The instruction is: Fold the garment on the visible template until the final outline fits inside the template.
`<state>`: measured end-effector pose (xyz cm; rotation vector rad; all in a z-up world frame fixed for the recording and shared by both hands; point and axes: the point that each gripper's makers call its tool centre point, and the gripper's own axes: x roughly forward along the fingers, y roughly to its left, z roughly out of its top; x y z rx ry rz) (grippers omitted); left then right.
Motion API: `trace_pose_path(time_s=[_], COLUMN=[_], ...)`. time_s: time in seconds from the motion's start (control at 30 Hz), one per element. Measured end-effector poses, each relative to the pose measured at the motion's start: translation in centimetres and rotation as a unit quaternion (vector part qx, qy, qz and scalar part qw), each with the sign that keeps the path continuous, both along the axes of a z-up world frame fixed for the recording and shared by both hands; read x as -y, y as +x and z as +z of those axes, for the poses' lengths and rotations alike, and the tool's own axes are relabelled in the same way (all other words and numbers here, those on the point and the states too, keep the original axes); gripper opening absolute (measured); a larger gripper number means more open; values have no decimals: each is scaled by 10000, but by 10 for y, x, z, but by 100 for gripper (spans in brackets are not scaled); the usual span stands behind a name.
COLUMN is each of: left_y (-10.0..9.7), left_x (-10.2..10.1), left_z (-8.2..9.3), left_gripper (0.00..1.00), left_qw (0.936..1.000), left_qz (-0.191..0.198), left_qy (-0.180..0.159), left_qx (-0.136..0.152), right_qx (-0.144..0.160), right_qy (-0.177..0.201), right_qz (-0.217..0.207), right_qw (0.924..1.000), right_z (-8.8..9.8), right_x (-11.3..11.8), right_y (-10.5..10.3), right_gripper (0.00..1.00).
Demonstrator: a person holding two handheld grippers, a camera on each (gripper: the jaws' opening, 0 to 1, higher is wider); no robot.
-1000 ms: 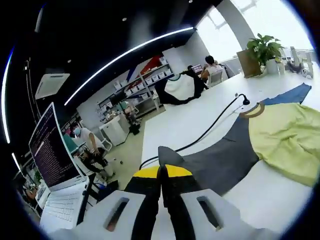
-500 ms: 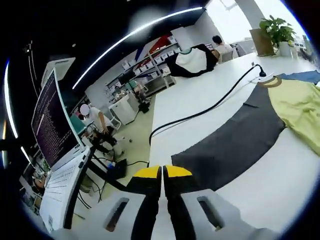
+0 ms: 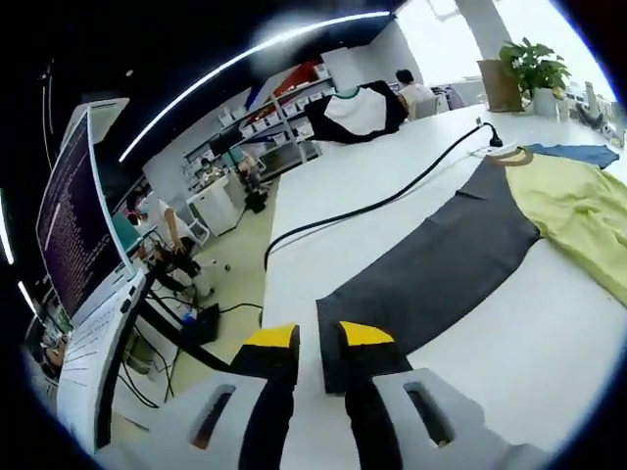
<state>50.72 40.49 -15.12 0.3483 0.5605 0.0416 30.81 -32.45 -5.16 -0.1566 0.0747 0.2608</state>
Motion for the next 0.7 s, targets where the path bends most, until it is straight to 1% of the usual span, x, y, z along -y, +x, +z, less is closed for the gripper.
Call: trace_pose_path(time_s=[0.03,0.07,0.1,0.13,0.17,0.2,0.23,0.27,0.37,0.47,0.5,0.53,0.6,0.63,0.7], left_y=[-2,-4,-8,-10,-14,-14,-12,-11,-12,-13,-14,-13,-13,-14,-13], left_x=[1,1,4,7,10,10,14,16,16,12,5,4,5,7,9], left_z=[-3,-9,-18,-23,-29,-29,-28,-28,-31,-37,-37,-37,-38,-40,-40], left_gripper=[24,24,24,26,27,27,26,26,23,22,22,22,20,18,18], left_qw=[9999,9993,9971,9945,9894,9879,9869,9856,9831,9829,9832,9829,9817,9816,9858], left_qz=[8,71,41,66,200,243,122,89,124,235,367,400,367,334,224], left_qy=[-72,-268,-568,-828,-1204,-1332,-1454,-1554,-1692,-1683,-1643,-1658,-1744,-1743,-1507], left_qx=[-83,-264,-514,-635,-788,-750,-690,-659,-687,-712,-711,-691,-673,-710,-699], right_qx=[-14,-31,-42,-54,-69,-73,-74,-72,-88,-89,-73,-67,-39,-32,-32], right_qy=[-6,-7,-7,-5,-8,-11,-8,-4,7,11,17,14,10,15,30], right_qz=[8,17,25,30,37,42,43,38,-7,-6,-5,-7,-28,-33,-43], right_qw=[10000,10000,10000,10000,10000,10000,10000,10000,10000,10000,10000,10000,10000,10000,10000], right_z=[-1,-2,-3,-3,-4,-4,-4,-4,-5,-4,-3,-3,-1,0,0], right_x=[-1,-1,-2,-2,-3,-3,-3,-2,0,1,1,1,2,2,3], right_y=[0,1,1,1,2,1,2,2,3,3,2,2,1,1,1], right_gripper=[98,98,98,98,98,98,98,98,98,98,98,98,98,98,98])
